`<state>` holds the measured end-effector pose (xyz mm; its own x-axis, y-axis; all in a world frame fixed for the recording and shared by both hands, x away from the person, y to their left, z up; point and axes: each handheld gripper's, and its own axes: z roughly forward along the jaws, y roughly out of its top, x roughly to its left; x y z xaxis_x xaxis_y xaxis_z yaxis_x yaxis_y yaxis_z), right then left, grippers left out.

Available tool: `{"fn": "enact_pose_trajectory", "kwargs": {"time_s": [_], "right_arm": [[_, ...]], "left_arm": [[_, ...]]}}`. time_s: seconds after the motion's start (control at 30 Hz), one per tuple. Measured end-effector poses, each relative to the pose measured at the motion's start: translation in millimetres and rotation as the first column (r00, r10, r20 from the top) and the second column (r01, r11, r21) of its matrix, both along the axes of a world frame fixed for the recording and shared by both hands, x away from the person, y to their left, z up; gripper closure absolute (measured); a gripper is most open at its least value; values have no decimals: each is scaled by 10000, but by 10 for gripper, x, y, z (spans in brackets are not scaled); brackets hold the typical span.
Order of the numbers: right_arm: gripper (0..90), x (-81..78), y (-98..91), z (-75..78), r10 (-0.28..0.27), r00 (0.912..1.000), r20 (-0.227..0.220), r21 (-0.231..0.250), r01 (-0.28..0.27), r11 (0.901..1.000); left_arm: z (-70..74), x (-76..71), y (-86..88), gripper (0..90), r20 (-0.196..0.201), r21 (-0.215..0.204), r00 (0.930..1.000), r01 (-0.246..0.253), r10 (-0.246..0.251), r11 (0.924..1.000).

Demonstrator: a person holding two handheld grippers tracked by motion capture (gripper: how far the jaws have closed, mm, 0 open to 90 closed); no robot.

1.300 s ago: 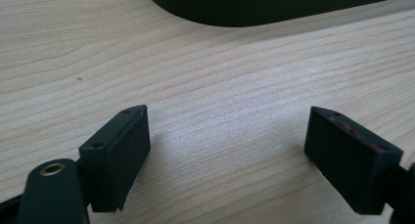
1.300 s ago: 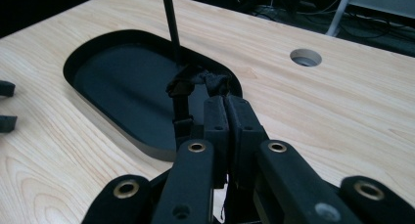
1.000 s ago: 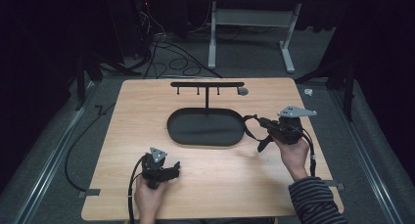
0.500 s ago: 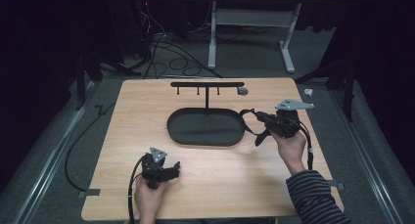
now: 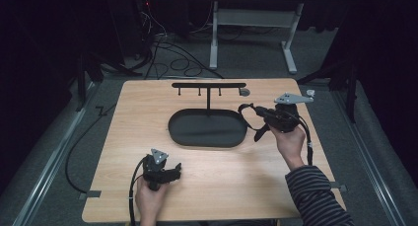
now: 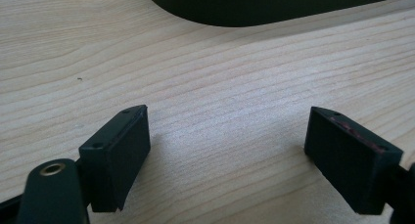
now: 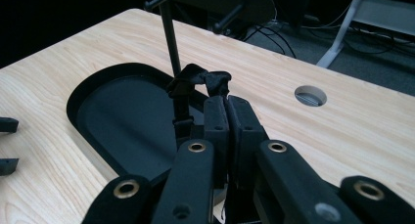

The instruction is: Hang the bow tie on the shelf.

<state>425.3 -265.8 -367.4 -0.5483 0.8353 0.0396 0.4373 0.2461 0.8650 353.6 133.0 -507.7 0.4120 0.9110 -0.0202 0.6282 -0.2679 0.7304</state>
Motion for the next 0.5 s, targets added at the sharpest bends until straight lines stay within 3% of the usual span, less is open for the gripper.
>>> {"fn": "enact_pose_trajectory", "kwargs": {"time_s": [0.37, 0.5], "right_arm": [[893, 126, 72, 69, 91, 10000, -30, -207, -92, 9997], [893, 146, 73, 93, 101, 9999, -10, -33, -101, 9999]], "left_arm": [[0, 10, -2, 173, 6, 21, 10000, -33, 33, 10000], [0, 10, -2, 173, 7, 21, 10000, -31, 31, 10000]]}}
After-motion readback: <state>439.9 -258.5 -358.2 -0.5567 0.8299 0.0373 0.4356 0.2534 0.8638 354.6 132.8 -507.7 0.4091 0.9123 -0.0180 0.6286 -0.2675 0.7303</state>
